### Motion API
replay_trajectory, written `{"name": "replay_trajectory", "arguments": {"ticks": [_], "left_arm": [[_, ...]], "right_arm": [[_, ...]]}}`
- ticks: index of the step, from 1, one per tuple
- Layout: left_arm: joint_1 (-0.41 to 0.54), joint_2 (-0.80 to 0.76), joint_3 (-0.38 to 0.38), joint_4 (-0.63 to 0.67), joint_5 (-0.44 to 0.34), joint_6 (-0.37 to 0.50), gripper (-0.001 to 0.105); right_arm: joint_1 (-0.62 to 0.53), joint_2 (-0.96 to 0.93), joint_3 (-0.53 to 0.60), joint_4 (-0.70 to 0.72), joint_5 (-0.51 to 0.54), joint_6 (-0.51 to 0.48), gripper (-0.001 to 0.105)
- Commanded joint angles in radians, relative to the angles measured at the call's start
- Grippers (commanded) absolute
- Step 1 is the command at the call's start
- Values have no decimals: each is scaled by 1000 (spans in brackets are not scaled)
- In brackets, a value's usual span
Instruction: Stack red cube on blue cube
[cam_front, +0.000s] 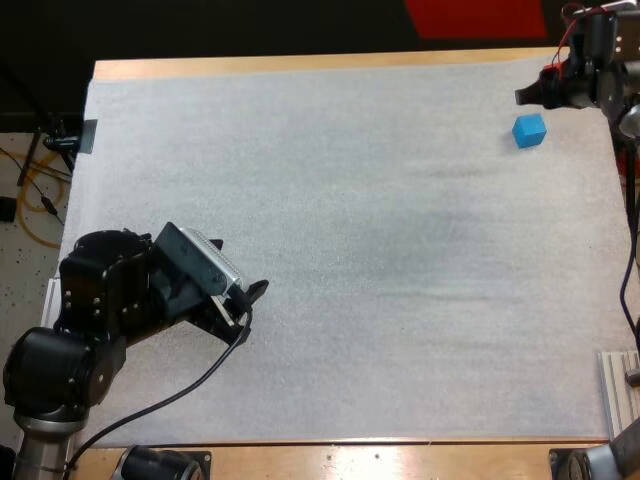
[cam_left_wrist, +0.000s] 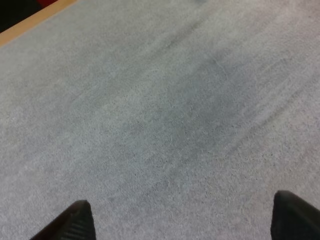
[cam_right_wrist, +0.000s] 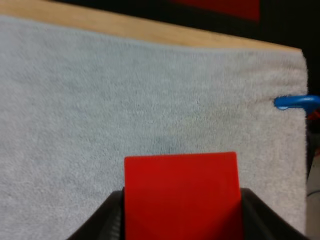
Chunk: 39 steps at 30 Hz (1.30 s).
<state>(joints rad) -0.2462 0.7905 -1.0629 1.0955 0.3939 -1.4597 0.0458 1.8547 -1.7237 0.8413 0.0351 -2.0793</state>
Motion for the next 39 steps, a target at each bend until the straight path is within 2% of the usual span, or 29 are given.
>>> {"name": "replay_trajectory", "arguments": {"ticks": [1, 20, 39], "left_arm": [[-4, -4, -1, -7, 7, -10, 70], [-4, -4, -1, -7, 7, -24, 70], [-4, -4, -1, -8, 7, -24, 70]], "right_arm": [[-3, 12, -7, -16, -1, -19, 30], [-12, 166, -6, -119, 13, -27, 30], [-31, 240, -6, -131, -12, -11, 30]]}}
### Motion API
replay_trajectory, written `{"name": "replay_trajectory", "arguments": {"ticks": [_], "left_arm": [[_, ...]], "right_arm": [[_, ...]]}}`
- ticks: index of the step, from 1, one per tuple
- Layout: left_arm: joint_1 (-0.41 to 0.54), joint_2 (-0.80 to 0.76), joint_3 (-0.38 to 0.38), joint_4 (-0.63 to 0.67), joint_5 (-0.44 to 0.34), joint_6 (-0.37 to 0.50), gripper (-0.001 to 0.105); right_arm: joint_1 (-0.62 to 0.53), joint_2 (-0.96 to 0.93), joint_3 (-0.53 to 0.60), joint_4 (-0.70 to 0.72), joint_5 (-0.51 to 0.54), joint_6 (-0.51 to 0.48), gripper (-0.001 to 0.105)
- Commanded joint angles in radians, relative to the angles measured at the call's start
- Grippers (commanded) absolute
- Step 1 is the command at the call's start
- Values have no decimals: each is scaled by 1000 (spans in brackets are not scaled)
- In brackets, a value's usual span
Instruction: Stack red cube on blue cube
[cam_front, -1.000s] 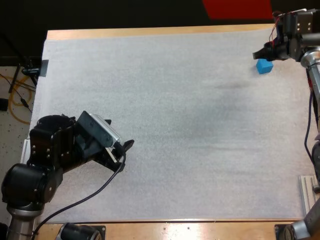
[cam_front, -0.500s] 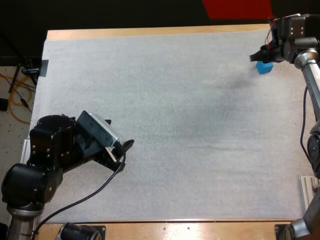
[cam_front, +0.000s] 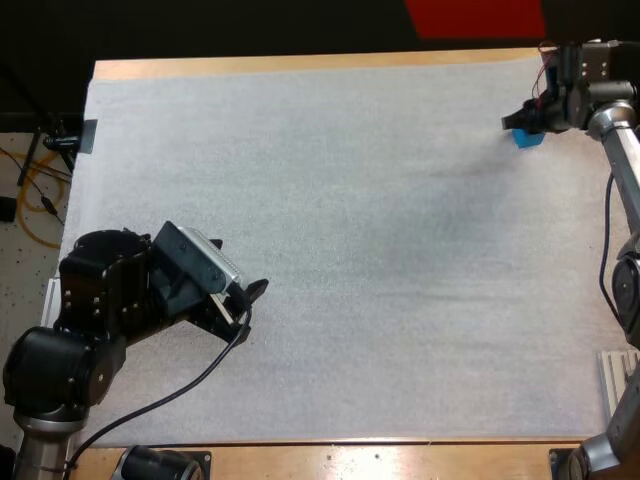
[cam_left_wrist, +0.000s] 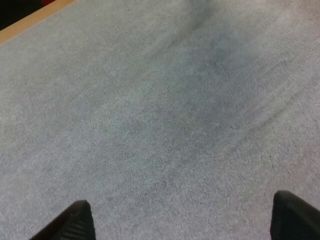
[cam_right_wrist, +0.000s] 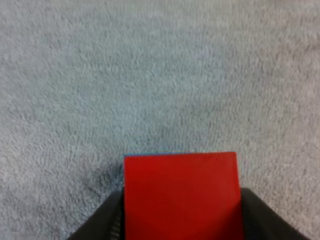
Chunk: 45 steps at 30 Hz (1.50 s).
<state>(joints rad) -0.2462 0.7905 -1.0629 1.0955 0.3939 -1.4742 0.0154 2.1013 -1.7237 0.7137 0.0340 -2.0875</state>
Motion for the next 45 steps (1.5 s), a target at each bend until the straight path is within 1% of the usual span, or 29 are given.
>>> {"name": "replay_trajectory", "arguments": {"ticks": [1, 7, 12, 24, 25, 26, 27, 29, 31, 35, 39, 45], "left_arm": [[-4, -4, -1, -8, 7, -10, 70], [-4, -4, -1, -8, 7, -10, 70], [-4, -4, -1, -8, 7, -10, 70], [-4, -4, -1, -8, 7, -10, 70], [-4, -4, -1, -8, 7, -10, 70], [-4, -4, -1, -8, 7, -10, 70], [-4, -4, -1, -8, 7, -10, 70], [-4, -4, -1, -8, 7, -10, 70], [-4, -4, -1, -8, 7, -10, 70], [-4, -4, -1, -8, 7, -10, 70], [-4, -4, -1, -8, 7, -10, 70], [-4, -4, -1, -18, 7, -10, 70]], "right_arm": [[-1, -7, -6, -2, -15, -3, 30], [-1, -7, -6, -20, -17, -26, 30], [-1, -7, -6, -20, -34, -26, 30], [-1, -7, -6, -26, -34, -19, 30], [-1, -7, -6, -26, -34, -19, 35], [-1, -7, -6, -26, -34, -19, 43], [-1, -7, -6, -26, -34, -19, 48], [-1, -7, -6, -26, -34, -19, 61], [-1, -7, -6, -26, -34, -19, 65], [-1, -11, -6, -26, -34, -9, 65], [-1, -46, -6, -26, 0, 24, 65], [-1, -157, -6, -21, -18, 26, 65]]}}
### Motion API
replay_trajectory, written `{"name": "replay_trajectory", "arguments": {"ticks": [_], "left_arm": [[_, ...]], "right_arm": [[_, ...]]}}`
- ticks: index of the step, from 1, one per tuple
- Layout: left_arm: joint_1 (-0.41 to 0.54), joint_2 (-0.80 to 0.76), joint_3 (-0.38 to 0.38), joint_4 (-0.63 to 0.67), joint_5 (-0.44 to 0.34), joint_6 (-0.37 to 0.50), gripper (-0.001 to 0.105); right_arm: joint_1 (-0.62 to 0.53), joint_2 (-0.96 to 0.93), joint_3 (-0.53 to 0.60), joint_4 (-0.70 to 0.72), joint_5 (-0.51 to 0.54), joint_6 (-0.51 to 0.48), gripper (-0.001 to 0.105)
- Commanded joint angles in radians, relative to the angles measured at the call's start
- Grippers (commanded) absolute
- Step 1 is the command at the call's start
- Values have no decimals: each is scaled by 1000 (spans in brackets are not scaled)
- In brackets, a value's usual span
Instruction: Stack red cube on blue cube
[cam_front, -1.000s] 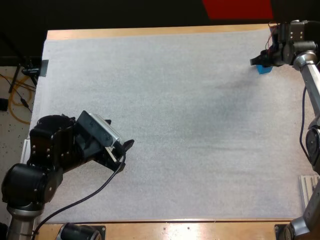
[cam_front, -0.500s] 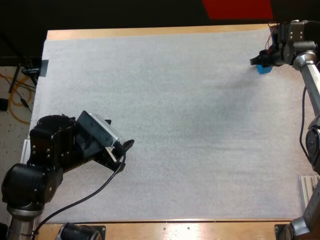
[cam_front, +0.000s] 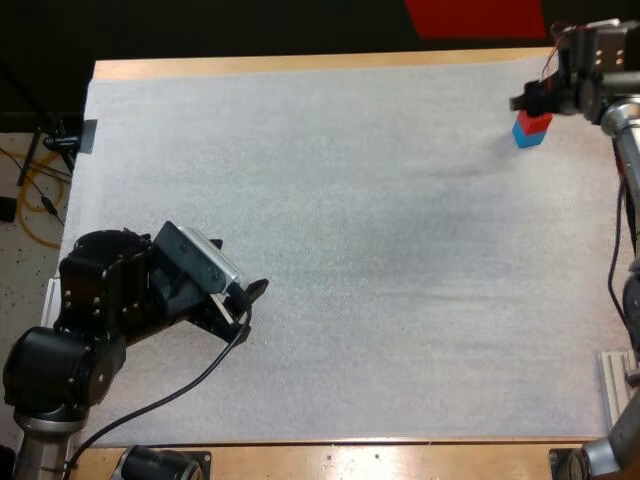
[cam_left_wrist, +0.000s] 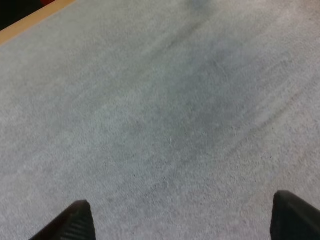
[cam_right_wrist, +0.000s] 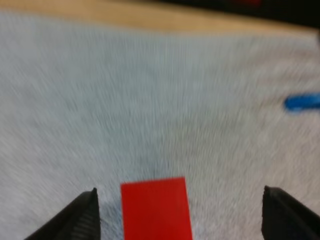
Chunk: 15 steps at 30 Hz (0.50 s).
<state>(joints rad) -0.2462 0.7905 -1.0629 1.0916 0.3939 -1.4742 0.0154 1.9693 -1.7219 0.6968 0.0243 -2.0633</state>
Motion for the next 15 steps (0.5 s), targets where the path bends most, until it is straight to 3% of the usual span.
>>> {"name": "replay_trajectory", "arguments": {"ticks": [1, 3, 8, 15], "left_arm": [[-4, -4, -1, -30, 7, -10, 70], [1, 0, -1, -76, -7, -12, 70], [66, 50, -1, -240, -160, -25, 70], [277, 145, -1, -424, -171, -26, 70]], "right_arm": [[-1, -51, -7, -5, -30, 4, 65], [-1, -84, -7, -5, -56, 26, 65], [-1, -170, -5, 20, -91, 116, 65], [-26, -272, 94, 24, -95, 116, 65]]}}
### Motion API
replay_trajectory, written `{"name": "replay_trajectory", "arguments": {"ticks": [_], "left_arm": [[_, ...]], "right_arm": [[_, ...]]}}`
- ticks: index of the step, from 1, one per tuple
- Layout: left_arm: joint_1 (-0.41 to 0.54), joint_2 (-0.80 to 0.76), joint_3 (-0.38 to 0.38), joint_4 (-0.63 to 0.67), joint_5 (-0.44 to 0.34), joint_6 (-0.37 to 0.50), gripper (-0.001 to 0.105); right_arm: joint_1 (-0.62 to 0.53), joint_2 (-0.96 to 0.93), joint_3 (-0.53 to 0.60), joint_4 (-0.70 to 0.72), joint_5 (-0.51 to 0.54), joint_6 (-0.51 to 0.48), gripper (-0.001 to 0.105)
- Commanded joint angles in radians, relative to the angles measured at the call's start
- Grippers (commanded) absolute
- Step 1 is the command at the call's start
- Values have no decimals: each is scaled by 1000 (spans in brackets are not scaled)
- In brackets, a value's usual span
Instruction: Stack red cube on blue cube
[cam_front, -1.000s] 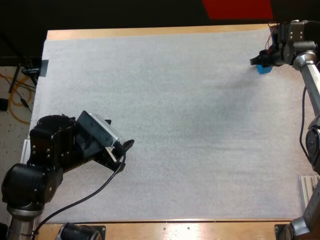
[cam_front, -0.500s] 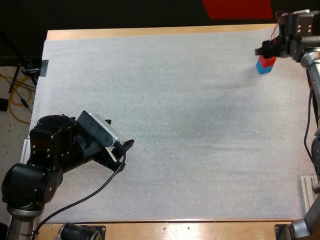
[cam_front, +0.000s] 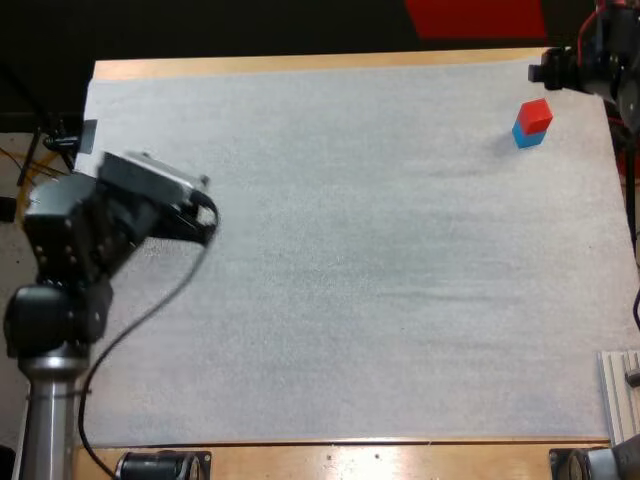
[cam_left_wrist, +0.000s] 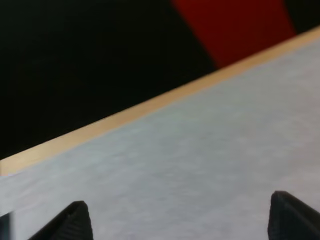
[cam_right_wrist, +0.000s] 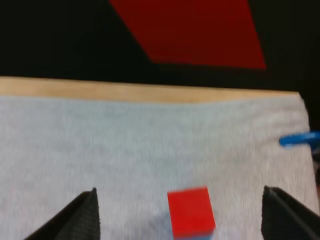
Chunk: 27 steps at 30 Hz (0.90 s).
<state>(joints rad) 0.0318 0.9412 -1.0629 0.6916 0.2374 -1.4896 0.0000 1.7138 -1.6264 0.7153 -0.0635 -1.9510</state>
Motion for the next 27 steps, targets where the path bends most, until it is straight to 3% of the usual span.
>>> {"name": "replay_trajectory", "arguments": {"ticks": [1, 5, 8, 17, 22, 27], "left_arm": [[39, 3, -1, -32, -15, -10, 70], [119, 5, -1, -32, 5, -12, 70], [120, -9, -1, -30, 5, -12, 70], [114, -112, -1, 14, 7, -17, 70], [110, -199, 1, 29, 85, -17, 70], [32, -322, 39, 49, 89, -25, 70]], "right_arm": [[-21, -39, 23, 5, -10, 4, 65], [-78, -148, 131, 5, -13, -2, 65], [-118, -239, 196, 5, -24, -14, 65], [-218, -591, 436, 5, -31, -28, 65], [-216, -784, 558, 0, -37, -28, 65], [-216, -945, 650, 0, -93, -5, 65]]}}
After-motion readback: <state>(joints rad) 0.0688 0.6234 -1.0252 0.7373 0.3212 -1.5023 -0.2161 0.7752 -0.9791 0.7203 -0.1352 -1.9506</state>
